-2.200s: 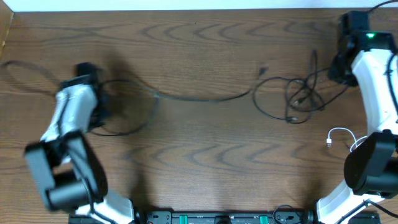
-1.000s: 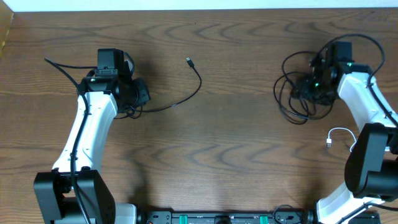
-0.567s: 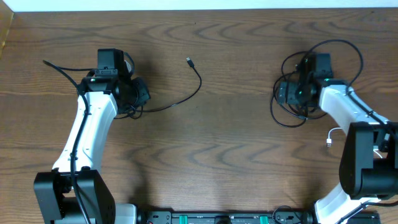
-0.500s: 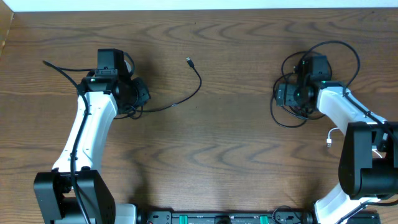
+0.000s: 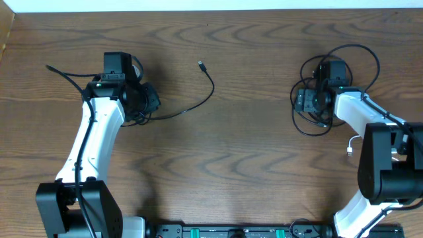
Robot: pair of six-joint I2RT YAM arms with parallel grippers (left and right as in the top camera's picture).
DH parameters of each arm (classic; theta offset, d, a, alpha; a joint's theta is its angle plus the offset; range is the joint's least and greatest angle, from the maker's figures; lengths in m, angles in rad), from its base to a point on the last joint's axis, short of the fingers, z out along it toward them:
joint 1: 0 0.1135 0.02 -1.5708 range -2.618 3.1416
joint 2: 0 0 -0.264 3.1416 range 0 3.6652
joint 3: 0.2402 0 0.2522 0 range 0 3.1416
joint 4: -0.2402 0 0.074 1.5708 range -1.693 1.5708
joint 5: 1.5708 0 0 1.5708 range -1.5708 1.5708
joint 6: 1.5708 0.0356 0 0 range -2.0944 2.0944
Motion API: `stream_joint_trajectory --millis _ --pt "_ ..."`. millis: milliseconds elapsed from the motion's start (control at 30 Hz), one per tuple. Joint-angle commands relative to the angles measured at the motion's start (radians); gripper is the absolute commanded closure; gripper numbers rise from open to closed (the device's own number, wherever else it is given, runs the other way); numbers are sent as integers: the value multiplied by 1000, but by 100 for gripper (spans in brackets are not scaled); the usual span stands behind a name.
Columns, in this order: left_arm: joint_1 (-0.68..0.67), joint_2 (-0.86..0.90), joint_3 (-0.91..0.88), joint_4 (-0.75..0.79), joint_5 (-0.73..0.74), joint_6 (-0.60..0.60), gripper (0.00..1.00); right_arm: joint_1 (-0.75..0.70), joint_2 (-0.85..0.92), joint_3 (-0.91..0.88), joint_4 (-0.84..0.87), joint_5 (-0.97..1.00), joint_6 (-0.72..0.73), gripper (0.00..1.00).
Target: Untangle cables
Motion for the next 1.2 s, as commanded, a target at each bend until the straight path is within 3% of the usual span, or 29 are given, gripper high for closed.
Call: stream_joint_trajectory --millis 0,33,133,167,367,433,500,1167 --pt "-25 -10 -3 1 26 -2 80 0 106 -35 -21 -39 4 56" --pt "-36 -9 -3 5 26 -2 80 0 110 -35 -23 -54 4 70" --pt "-78 -2 -3 22 25 -2 80 0 113 -35 -26 -107 4 95" --pt "-101 2 -3 32 25 -2 79 0 113 -35 -23 -124 4 99" --pt "-209 49 -3 86 22 -2 69 0 113 -35 -23 -157 5 99" --pt "-238 68 -3 98 22 -2 53 0 113 -35 -24 -157 4 99" --pt "-267 89 -3 101 22 -2 2 0 113 -35 -24 -158 5 99" --pt "-307 113 -3 98 22 -2 0 1 113 -35 -35 -184 7 99"
